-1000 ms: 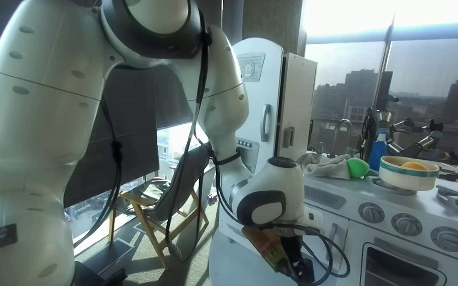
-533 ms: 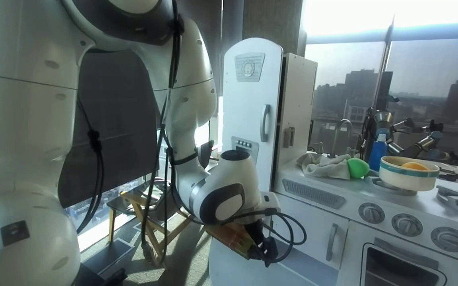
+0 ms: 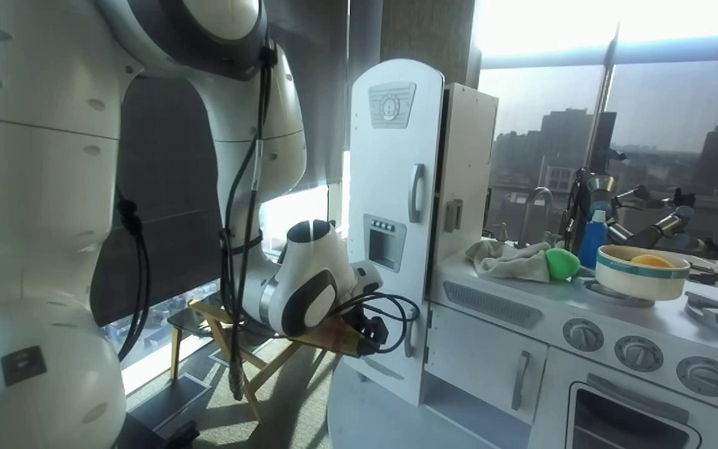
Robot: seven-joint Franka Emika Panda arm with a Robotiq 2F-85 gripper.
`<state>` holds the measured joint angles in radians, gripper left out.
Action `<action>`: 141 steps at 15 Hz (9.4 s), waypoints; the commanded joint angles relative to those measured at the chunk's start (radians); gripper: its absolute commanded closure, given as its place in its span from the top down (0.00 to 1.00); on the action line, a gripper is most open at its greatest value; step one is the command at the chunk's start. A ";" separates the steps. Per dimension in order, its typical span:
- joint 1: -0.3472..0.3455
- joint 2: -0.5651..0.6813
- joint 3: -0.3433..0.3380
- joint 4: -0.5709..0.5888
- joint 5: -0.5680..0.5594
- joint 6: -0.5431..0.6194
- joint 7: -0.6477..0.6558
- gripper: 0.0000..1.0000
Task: Close the cabinet door on the left and open the cabinet door on the lower right
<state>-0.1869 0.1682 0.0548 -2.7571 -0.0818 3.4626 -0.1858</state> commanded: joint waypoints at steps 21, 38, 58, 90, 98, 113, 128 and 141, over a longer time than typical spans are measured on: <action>0.044 0.252 -0.117 0.331 0.030 0.105 0.143 1.00; 0.053 0.214 -0.167 0.263 0.045 0.075 0.118 0.08; 0.482 0.088 -0.827 0.189 -0.023 -0.458 -0.078 1.00; 0.172 0.054 -0.168 0.501 1.592 -0.464 -0.995 1.00; 0.168 0.105 -0.186 0.579 1.873 -0.479 -1.178 1.00; 0.181 0.229 -0.231 0.602 1.950 -0.456 -1.375 0.99; 0.209 0.208 -0.234 0.560 2.011 -0.482 -1.510 0.07; 0.224 0.137 -0.233 0.428 1.933 -0.388 -1.450 0.53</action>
<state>0.0419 0.3308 -0.1630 -2.2686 1.8877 2.9989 -1.6554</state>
